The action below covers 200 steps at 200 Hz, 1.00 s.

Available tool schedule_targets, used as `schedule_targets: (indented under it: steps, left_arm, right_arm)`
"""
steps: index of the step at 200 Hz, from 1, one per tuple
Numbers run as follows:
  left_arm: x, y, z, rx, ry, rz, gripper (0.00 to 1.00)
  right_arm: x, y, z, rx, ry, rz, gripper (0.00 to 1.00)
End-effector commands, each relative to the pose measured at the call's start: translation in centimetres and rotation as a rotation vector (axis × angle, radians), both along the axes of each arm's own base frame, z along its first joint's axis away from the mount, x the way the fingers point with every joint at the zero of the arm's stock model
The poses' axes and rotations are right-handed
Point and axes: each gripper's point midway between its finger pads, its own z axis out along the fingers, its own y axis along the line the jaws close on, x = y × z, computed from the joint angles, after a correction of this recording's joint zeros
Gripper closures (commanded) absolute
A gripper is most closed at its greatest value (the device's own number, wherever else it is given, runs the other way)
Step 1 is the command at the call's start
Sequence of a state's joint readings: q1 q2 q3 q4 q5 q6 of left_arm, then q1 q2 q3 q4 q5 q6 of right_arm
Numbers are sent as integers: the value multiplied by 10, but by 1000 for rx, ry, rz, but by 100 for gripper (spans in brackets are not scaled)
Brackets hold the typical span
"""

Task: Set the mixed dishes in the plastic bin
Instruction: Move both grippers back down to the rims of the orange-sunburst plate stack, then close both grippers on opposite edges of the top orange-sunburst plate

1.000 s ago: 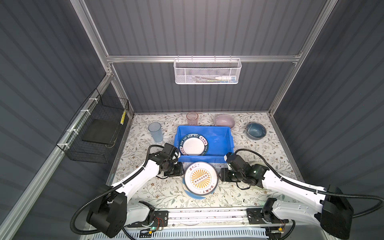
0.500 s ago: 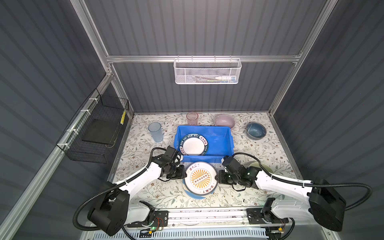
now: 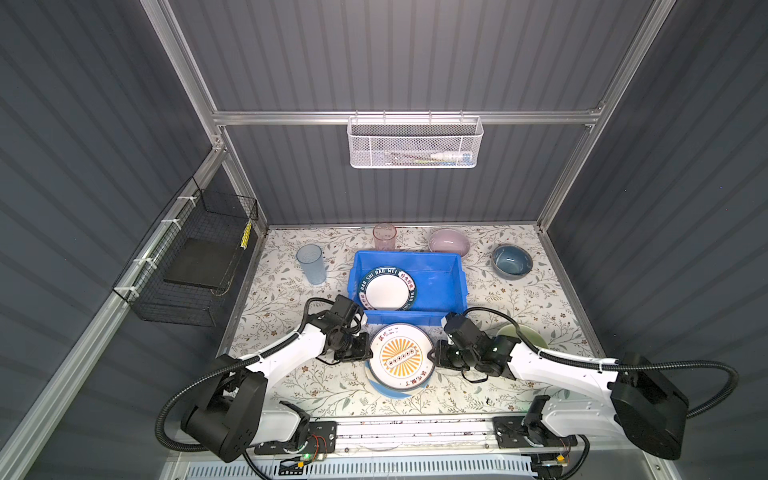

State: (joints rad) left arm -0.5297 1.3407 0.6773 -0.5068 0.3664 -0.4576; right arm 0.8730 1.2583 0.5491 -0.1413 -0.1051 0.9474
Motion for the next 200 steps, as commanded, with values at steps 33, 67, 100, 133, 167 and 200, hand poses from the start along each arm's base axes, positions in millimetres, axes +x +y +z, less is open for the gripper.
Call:
schedule_targets:
  steps: [33, 67, 100, 133, 167, 200]
  left_arm:
    - [-6, 2, -9, 17, 34, 4, 86]
    - [-7, 4, -10, 28, 36, 8, 87]
    - [-7, 5, -10, 32, 33, 13, 87]
    - [-7, 5, -12, 36, 37, 12, 87]
    - [-7, 6, -12, 42, 37, 14, 87]
    - [-7, 7, -13, 48, 37, 15, 87]
  right_arm:
    - [-4, 6, 7, 64, -6, 9, 69]
    - [-5, 5, 12, 61, -14, 28, 69]
    - [-6, 5, 14, 50, -15, 46, 68]
    - [-6, 10, 18, 66, -17, 63, 68]
    - [-7, 15, 22, 84, -14, 74, 68]
    - [-7, 14, 26, 72, -15, 84, 68]
